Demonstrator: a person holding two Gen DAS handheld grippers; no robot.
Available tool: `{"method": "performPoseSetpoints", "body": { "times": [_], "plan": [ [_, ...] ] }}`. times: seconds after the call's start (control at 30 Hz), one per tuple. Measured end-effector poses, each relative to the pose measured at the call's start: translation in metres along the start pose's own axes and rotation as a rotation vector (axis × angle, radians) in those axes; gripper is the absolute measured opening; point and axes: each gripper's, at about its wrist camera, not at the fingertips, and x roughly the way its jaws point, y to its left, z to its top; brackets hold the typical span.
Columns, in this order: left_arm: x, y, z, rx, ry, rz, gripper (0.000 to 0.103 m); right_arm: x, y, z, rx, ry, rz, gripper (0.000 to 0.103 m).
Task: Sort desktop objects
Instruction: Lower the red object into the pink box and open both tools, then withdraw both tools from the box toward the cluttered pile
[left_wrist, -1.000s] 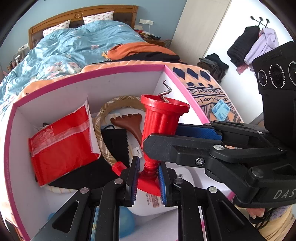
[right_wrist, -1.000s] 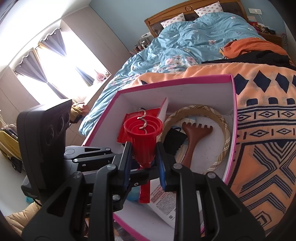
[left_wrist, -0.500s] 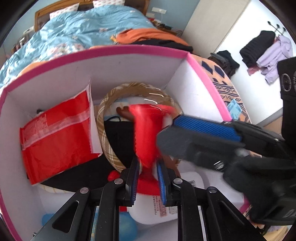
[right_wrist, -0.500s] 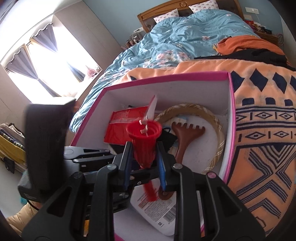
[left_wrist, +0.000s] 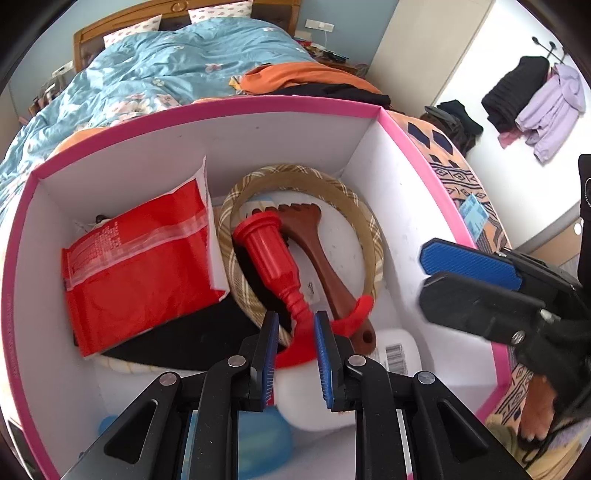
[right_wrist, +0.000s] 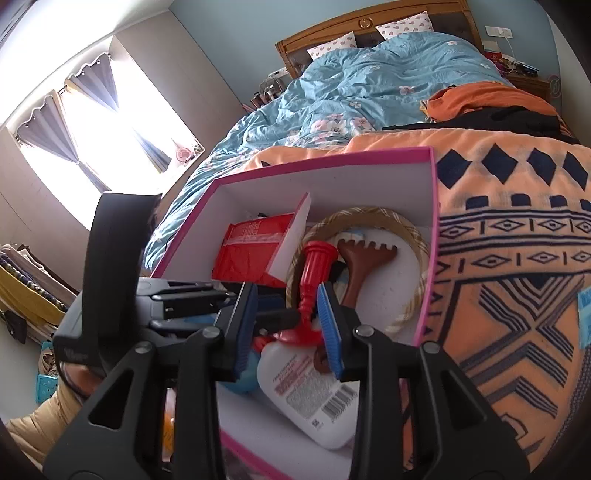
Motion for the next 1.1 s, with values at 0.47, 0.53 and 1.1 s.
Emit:
{"method": "performPoseSetpoints", "body": {
  "times": [0.47,0.53,1.1],
  "plan": [
    [-0.051,-0.023,-0.037,0.114,-0.105,0.004,0.031,-0.045,0.011,-0.033,-0.018,-0.057,0.065,0.043],
    [-0.064,-0.029,-0.047,0.145,-0.128,0.005,0.031,-0.053,0.016,-0.041,-0.032,-0.066,0.073,0.048],
    [-0.077,-0.083,-0.159,0.391,-0.077,0.016,0.032,-0.073,0.059,-0.172,-0.184,0.074,-0.020,0.051]
  ]
}}
